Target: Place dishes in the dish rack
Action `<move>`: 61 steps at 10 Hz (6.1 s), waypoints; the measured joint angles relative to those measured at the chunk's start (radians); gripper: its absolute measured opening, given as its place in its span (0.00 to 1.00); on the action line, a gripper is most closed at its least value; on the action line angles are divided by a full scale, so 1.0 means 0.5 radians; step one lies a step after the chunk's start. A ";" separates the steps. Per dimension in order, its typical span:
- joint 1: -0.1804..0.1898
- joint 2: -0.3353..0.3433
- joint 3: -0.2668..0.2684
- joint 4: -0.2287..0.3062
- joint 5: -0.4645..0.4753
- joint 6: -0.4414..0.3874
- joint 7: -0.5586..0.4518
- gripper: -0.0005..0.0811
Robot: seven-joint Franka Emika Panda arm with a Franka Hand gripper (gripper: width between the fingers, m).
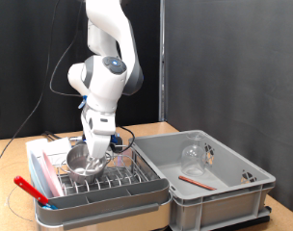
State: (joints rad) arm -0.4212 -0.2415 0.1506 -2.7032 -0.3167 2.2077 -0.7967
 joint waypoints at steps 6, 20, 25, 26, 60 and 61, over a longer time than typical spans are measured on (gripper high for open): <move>-0.027 0.108 -0.006 0.053 -0.114 0.024 0.183 1.00; -0.037 0.283 0.004 0.544 -0.207 0.020 0.309 1.00; -0.034 0.637 0.042 0.936 -0.353 -0.102 0.525 1.00; -0.031 0.721 0.042 1.010 -0.380 -0.115 0.548 1.00; -0.148 0.047 0.201 0.005 -0.038 -0.340 -0.010 1.00; -0.155 0.080 0.195 0.006 -0.040 -0.312 -0.009 1.00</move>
State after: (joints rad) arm -0.4988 -0.2016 0.2482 -2.7004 -0.3367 2.0517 -0.8011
